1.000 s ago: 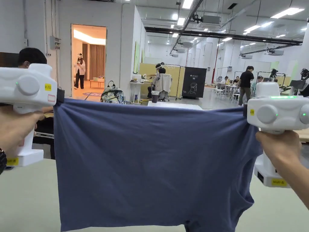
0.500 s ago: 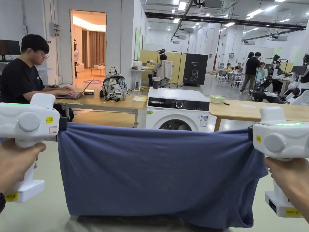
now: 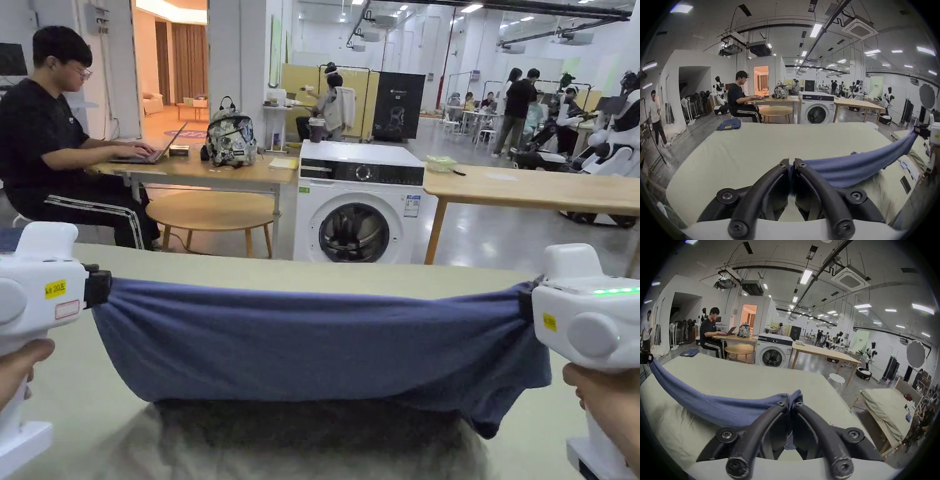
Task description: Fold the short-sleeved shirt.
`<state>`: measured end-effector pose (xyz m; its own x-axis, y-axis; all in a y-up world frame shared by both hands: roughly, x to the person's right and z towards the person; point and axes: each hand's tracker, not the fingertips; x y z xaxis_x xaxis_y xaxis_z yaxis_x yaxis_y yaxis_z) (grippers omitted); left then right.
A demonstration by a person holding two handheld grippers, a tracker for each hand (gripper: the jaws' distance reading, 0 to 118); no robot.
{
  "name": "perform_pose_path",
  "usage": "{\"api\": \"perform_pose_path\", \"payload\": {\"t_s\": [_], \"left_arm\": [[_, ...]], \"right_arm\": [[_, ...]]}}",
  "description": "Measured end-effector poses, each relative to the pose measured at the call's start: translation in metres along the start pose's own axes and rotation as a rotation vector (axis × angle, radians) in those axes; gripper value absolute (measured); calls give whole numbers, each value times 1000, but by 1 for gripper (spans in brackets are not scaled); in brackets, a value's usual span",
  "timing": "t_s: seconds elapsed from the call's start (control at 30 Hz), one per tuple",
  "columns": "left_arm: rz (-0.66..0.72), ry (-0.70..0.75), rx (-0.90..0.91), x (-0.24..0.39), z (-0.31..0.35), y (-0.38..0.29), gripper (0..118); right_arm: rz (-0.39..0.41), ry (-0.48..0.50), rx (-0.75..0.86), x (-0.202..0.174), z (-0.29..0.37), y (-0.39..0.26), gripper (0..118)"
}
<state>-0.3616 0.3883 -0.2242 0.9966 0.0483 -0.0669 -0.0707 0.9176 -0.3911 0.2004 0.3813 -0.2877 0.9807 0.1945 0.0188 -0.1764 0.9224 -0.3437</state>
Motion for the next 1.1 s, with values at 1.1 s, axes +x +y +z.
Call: {"api": "perform_pose_path", "payload": {"t_s": [1.1], "left_arm": [[-41, 29, -455, 5, 43, -225, 0]], "right_arm": [[179, 132, -605, -23, 45, -242, 2]]}}
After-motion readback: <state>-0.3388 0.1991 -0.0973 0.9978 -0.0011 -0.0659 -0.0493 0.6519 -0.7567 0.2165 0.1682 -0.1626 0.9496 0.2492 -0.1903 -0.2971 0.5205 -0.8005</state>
